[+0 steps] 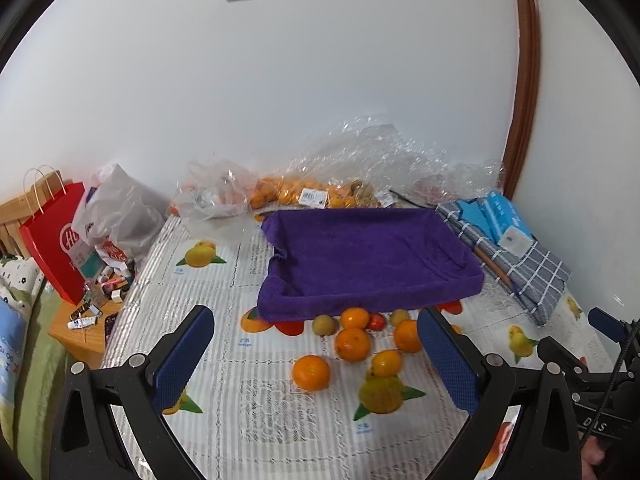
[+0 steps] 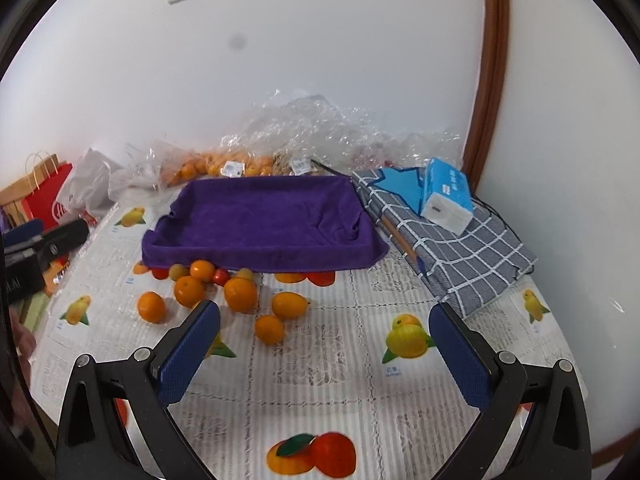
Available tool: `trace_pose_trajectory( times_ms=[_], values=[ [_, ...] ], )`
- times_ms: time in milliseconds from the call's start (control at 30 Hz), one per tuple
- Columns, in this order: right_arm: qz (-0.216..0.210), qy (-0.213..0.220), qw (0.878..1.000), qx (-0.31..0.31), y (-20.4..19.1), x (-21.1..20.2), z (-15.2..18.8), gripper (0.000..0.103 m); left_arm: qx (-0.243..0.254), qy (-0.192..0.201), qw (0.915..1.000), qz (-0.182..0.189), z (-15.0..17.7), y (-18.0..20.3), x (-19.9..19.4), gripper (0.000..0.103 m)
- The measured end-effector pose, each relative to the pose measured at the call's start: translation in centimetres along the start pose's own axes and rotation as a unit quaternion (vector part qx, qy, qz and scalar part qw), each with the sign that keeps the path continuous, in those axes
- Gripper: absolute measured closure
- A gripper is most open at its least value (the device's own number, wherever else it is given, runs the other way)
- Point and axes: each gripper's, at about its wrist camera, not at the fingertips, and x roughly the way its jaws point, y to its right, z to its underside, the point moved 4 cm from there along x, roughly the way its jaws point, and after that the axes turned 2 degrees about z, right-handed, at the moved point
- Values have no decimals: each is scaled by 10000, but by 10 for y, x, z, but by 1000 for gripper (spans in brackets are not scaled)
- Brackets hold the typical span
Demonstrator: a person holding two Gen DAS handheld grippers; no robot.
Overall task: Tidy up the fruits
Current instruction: 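Grasp a large orange with the left gripper while the right gripper grasps another orange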
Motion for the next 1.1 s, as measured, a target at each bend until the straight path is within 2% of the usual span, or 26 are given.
trace_pose_trajectory(
  times_ms=[67,167,333,467,533,633,700,833,900,933,1100],
  values=[
    [-74,-17,9999,66,3,17,6,0,11,-85,10000,-33,3,-4,11,4],
    [-411,-183,9987,233,4,42,13,0,-18,-227,9997,-2,9,-10,28,7],
    [-618,-364,9968,363,-6,75,23,7,-178,-446,9988,76,25,-27,53,9],
    [-941,-448,9937,407,-21,94,35,19,-254,-616,9976,163,41,-39,67,12],
    [-937,-585,9931,401,-27,106,42,24,-244,-657,9972,242,52,-42,71,12],
    [-886,-768,9926,330,-34,119,52,38,-223,-744,9966,269,65,-42,79,12],
    [-823,-898,9922,267,-37,127,56,40,-193,-830,9960,267,73,-40,87,12],
    [-826,-857,9928,167,-40,130,54,43,-141,-940,9947,403,78,-32,101,21],
    [-858,-1000,9913,77,-41,136,56,43,-57,-1034,9938,399,79,-26,110,26],
    [-827,-981,9917,3,-43,136,55,43,-20,-1065,9936,370,80,-24,114,31],
    [-965,-925,9910,-85,-44,132,57,62,46,-1130,9928,404,86,-20,127,41]
  ],
)
